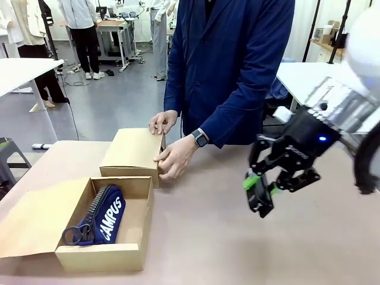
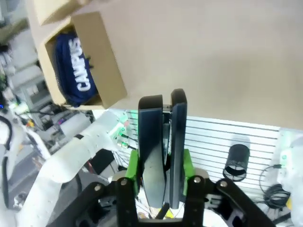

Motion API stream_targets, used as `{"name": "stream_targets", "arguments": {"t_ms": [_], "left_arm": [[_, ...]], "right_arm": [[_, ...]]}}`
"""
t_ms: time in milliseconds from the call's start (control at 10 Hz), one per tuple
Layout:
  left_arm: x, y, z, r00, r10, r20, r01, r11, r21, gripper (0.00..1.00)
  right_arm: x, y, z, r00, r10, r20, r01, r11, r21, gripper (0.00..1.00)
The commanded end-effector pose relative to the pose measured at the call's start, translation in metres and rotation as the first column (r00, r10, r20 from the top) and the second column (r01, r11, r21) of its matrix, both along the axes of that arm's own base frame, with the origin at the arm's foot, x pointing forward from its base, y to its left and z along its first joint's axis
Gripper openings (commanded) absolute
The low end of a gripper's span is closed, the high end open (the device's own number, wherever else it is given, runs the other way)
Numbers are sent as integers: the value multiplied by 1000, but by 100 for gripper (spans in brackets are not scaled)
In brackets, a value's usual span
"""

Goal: Place items inside the box.
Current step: Pick up a Pencil pouch or Stapler and place it inside the Mailer Box closest to the robot.

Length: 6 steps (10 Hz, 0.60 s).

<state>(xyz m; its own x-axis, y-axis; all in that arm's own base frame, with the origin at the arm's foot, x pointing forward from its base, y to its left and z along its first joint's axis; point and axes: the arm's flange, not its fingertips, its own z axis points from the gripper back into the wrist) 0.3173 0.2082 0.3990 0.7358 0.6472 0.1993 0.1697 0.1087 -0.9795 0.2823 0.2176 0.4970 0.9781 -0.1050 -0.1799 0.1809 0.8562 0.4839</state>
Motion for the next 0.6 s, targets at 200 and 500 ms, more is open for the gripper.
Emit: {"name": "stream_targets", "arguments": {"t_ms": [200, 500], "left_arm": [[-3, -1, 1, 1000, -9, 16, 9, 1000, 6, 100], [-3, -1, 1, 1000, -9, 16, 9, 1000, 6, 100]], "right_arm": [[24, -27, -7, 1000, -3, -16, 4, 998, 62, 41], [5, -112, -35, 986, -164, -10, 163, 974, 156, 41]]}}
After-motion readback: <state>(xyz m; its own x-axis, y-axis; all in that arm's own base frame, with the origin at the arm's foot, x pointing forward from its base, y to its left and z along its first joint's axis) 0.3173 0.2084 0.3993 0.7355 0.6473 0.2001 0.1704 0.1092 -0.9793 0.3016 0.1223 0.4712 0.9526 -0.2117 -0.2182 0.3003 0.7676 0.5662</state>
